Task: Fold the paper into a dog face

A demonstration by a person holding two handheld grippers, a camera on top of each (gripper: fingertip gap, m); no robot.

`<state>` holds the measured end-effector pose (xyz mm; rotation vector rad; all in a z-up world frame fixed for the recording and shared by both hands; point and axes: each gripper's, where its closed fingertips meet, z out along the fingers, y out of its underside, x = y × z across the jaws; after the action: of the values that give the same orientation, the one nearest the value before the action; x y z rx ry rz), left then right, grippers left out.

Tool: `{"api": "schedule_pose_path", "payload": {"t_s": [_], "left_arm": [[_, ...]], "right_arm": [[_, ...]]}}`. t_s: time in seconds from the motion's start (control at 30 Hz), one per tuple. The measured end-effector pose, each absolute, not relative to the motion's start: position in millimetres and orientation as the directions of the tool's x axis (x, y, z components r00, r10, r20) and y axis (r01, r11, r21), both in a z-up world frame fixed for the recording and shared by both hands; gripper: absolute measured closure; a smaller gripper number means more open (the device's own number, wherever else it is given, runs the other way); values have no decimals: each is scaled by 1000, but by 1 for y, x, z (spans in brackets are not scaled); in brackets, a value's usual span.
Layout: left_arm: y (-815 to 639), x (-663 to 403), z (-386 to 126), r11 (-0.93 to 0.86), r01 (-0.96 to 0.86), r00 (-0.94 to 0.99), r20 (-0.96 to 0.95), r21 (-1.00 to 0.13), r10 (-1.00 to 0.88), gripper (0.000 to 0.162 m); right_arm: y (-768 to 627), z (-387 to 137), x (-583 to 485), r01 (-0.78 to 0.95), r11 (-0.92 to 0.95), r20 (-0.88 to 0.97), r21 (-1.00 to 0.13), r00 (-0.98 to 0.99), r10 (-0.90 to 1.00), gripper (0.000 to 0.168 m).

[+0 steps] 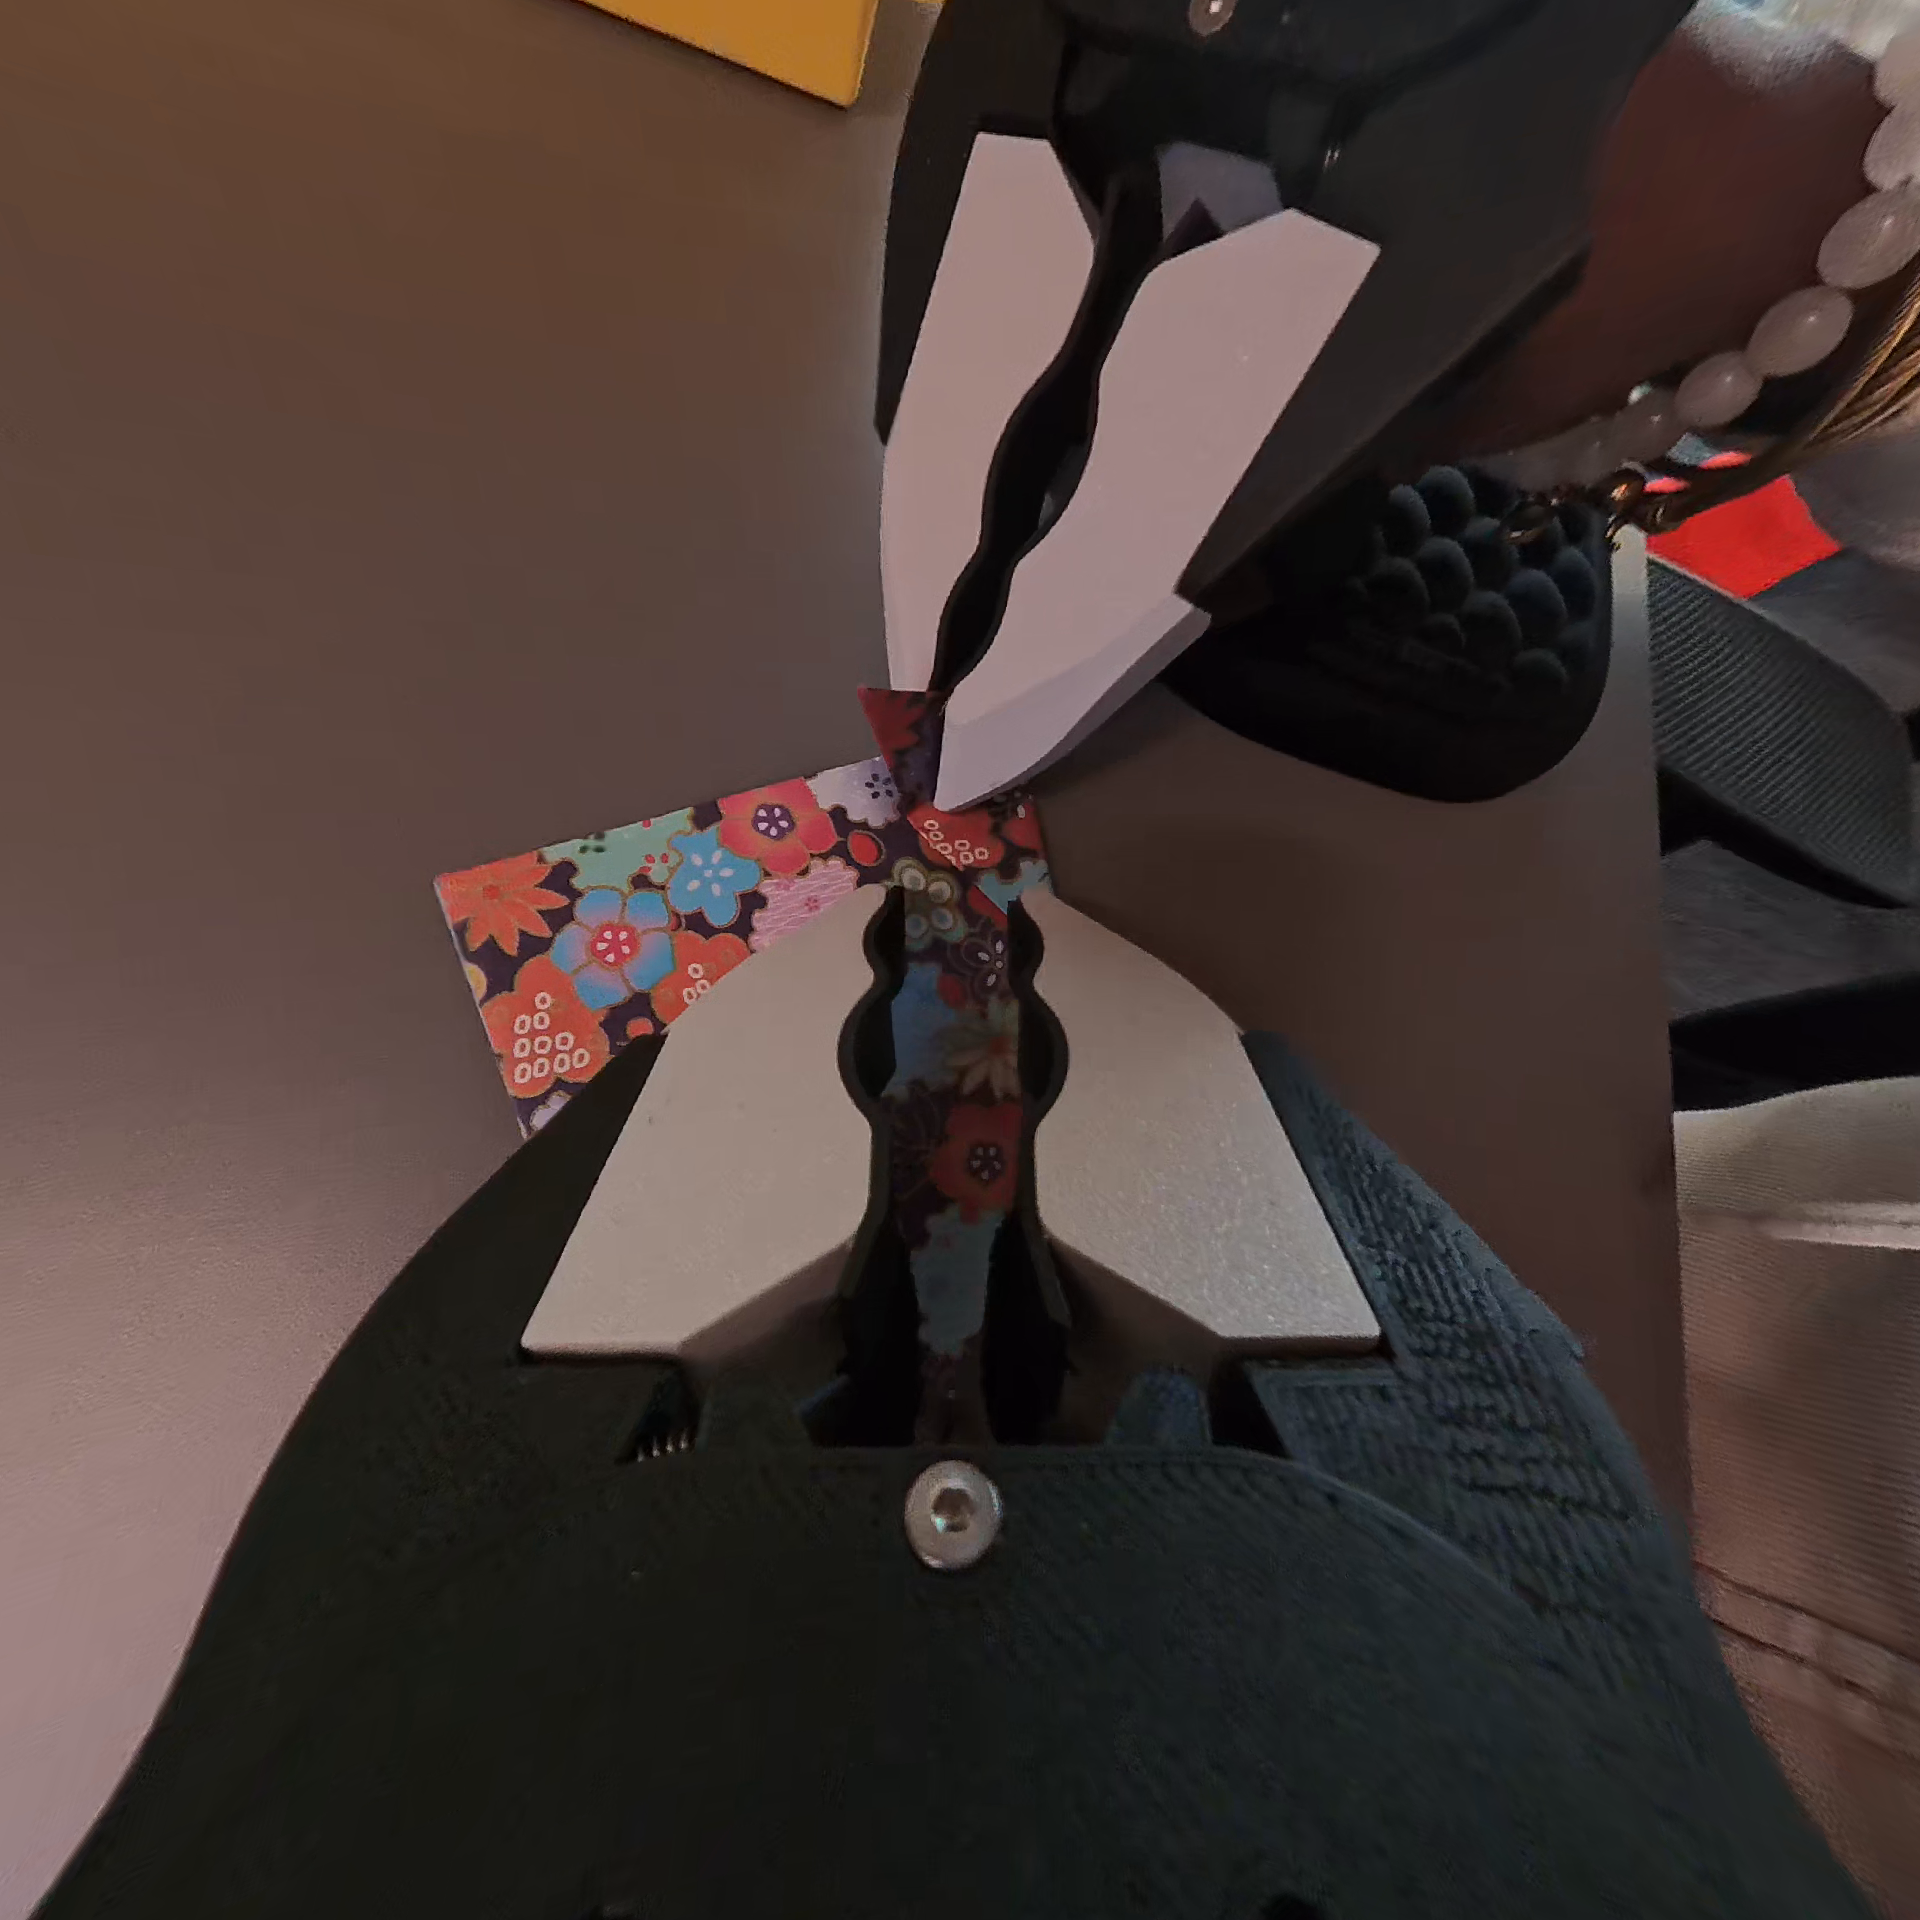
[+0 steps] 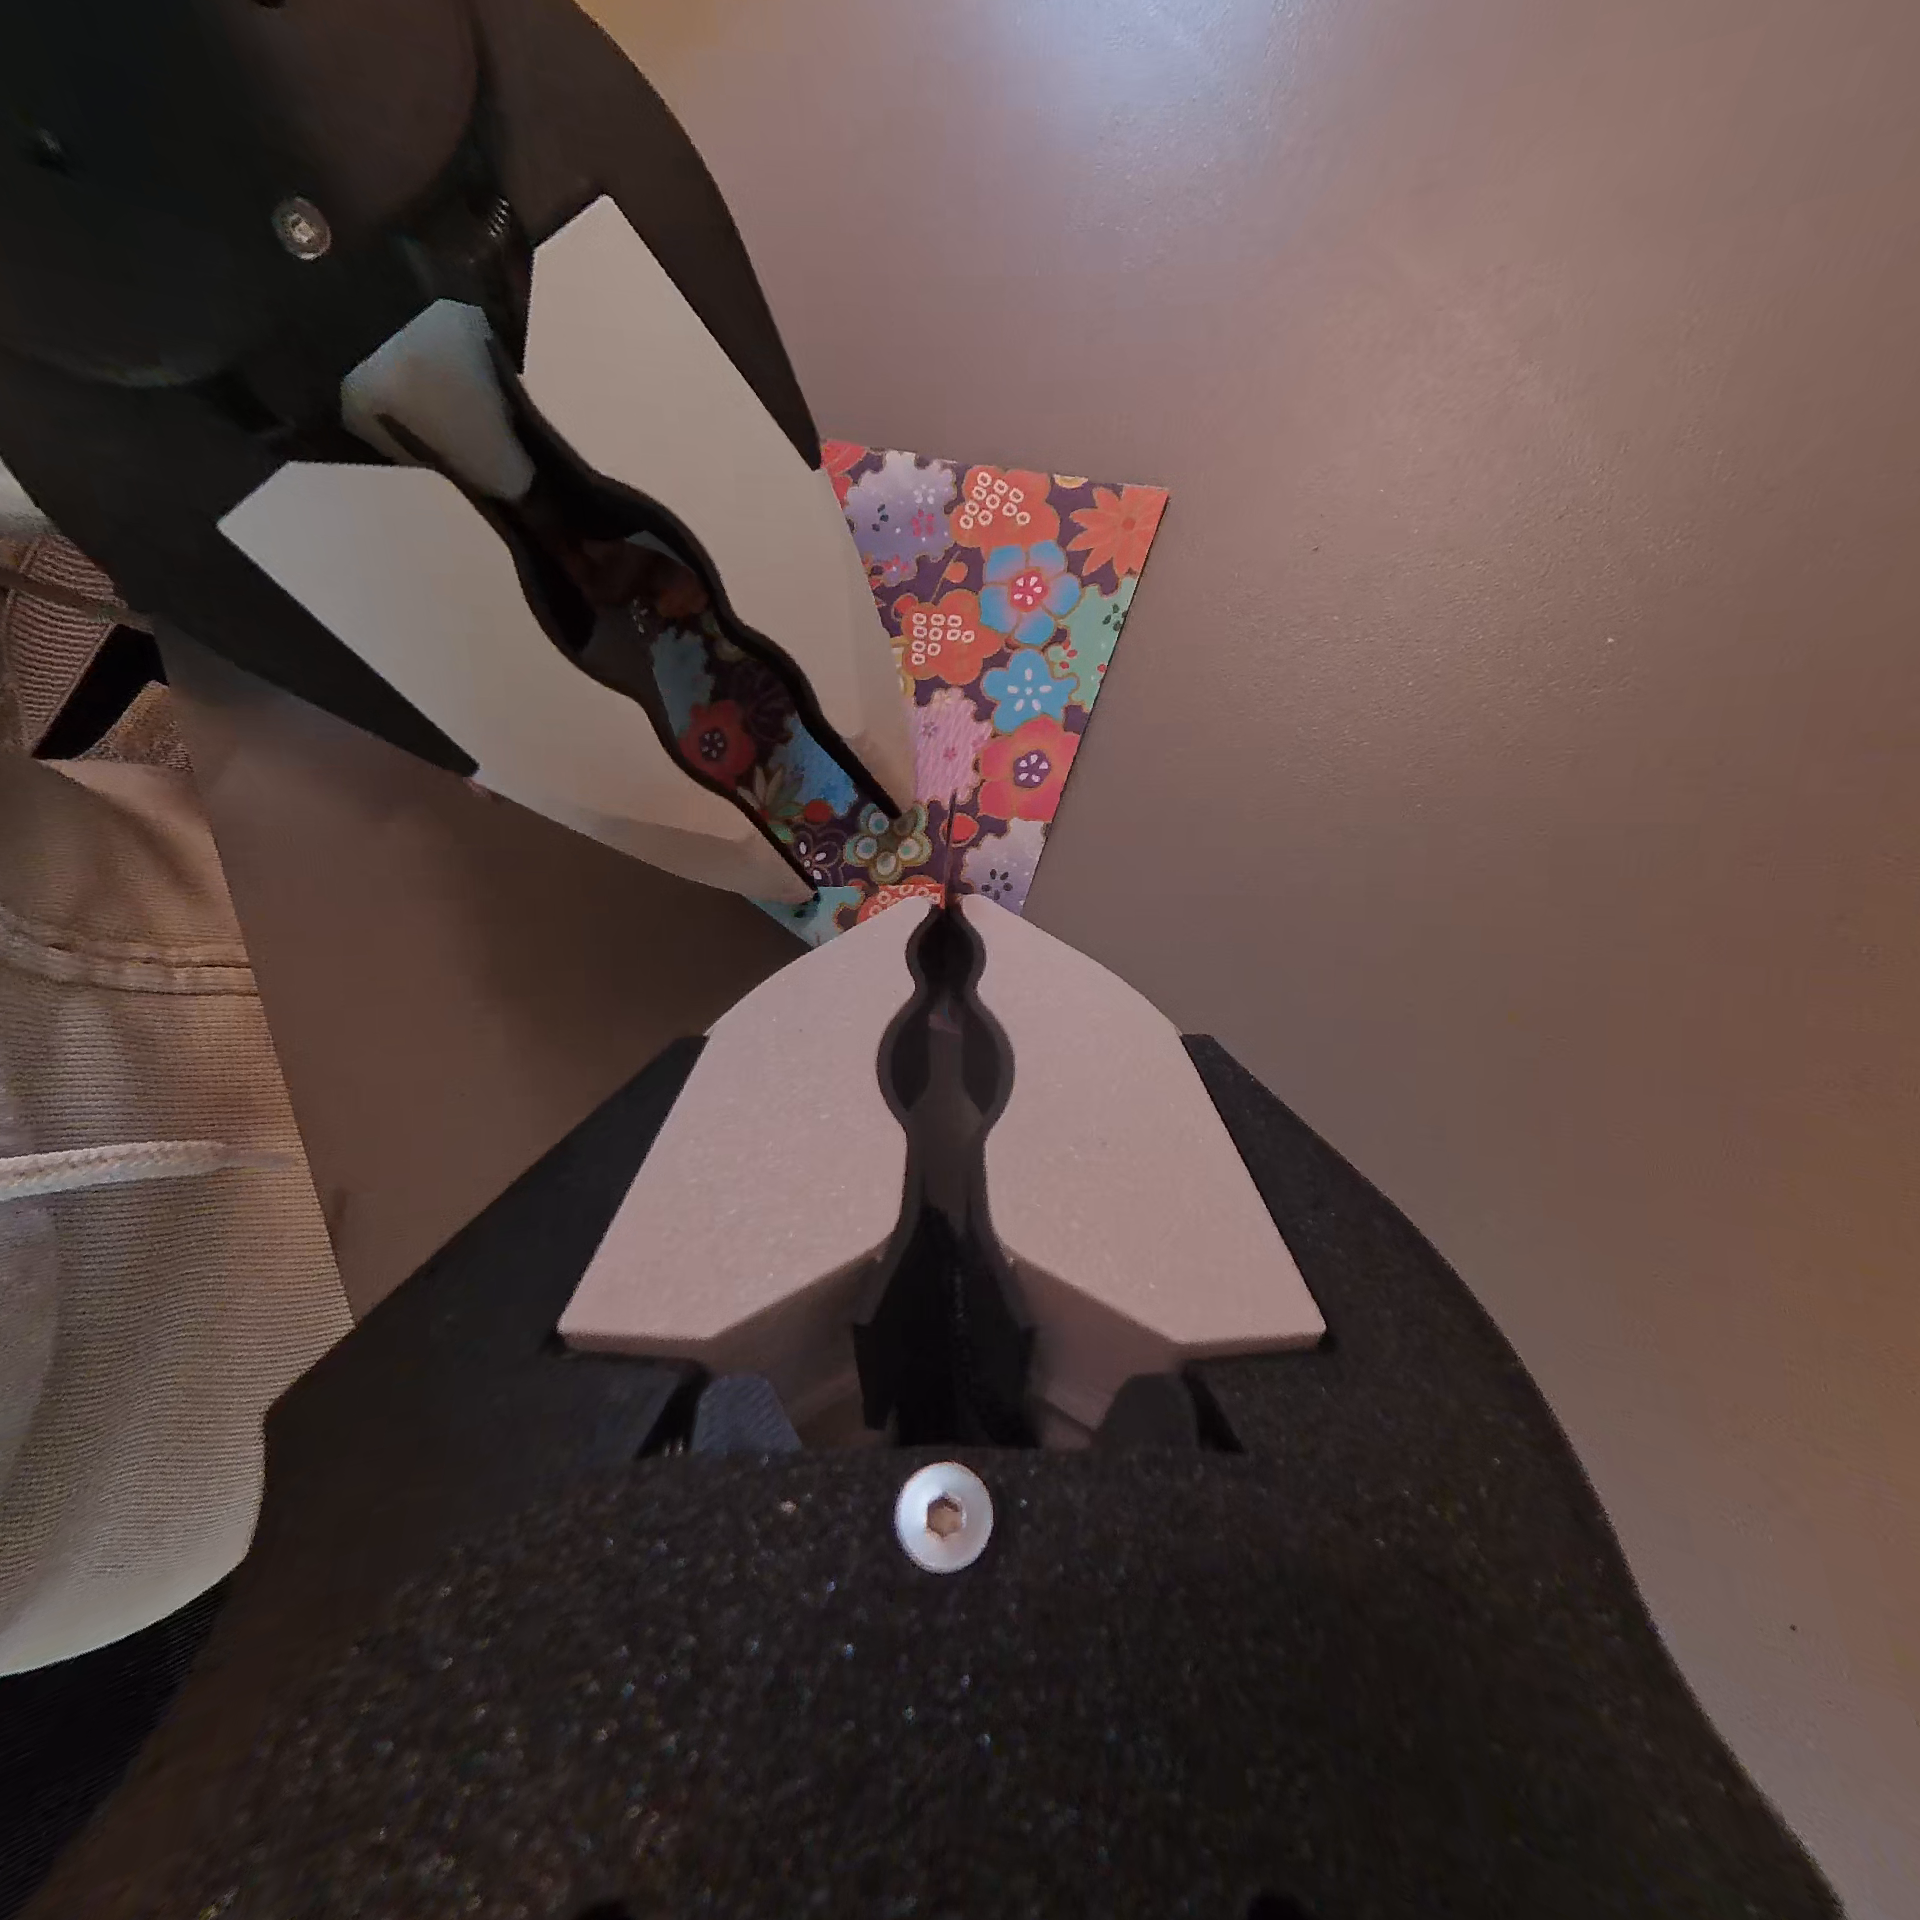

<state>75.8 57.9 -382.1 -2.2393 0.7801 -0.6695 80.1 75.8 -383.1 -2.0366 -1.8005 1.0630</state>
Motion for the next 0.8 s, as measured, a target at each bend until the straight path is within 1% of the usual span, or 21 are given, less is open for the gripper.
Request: {"api": "schedule_pose_path", "payload": {"t_s": [0.2,0.37,0.53,0.6,0.8], "left_arm": [[57,75,-384,-507,-454,670,94,-733,-736,143],[55,76,-384,-486,-472,657,74,-735,-750,142],[53,76,-384,-435,-518,636,9,-737,-772,142],[52,77,-384,-421,-530,628,-7,-736,-779,143],[48,81,-385,-355,-580,584,-71,-733,-808,154]], "right_arm": [[75,-383,80,767,-215,-352,-605,-16,936,168],[75,-383,80,765,-204,-339,-611,-21,940,168],[75,-383,80,764,-188,-321,-617,-26,947,168],[75,-383,80,764,-179,-309,-619,-28,951,168],[76,-382,80,766,-147,-257,-625,-24,966,166]]}}
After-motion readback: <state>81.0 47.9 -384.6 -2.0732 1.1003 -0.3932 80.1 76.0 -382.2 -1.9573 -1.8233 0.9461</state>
